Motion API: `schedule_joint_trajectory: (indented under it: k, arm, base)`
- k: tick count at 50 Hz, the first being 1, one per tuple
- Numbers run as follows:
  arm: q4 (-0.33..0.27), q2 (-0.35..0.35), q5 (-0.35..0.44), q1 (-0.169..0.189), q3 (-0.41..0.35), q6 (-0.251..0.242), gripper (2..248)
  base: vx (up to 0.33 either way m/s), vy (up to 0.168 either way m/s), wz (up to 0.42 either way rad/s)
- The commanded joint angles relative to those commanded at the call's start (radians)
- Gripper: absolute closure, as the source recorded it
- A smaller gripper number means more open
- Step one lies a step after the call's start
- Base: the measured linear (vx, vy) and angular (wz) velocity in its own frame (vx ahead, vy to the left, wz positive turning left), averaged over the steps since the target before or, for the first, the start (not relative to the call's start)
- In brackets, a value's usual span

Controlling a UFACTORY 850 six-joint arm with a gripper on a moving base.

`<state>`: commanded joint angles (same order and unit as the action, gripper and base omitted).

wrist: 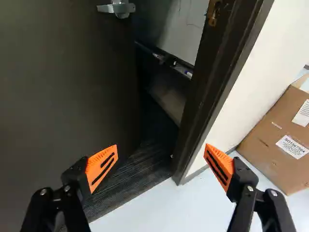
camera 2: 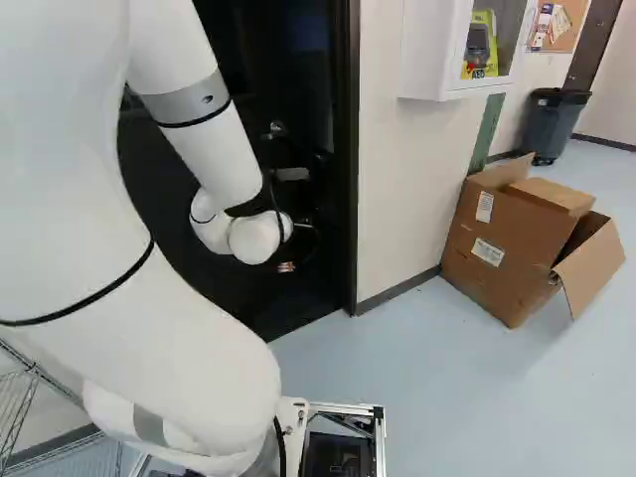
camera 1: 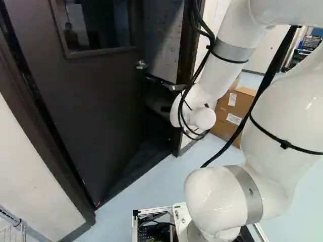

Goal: Open the door and move inside

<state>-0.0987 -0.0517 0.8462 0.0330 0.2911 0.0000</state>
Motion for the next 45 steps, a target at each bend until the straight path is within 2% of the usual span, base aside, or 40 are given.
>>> schedule_joint_trajectory:
  k: [45]
  arm:
    - [0.000, -0.004, 0.001, 0.001, -0.004, 0.000, 3]
  base:
    - [0.011, 0.000, 0.000]
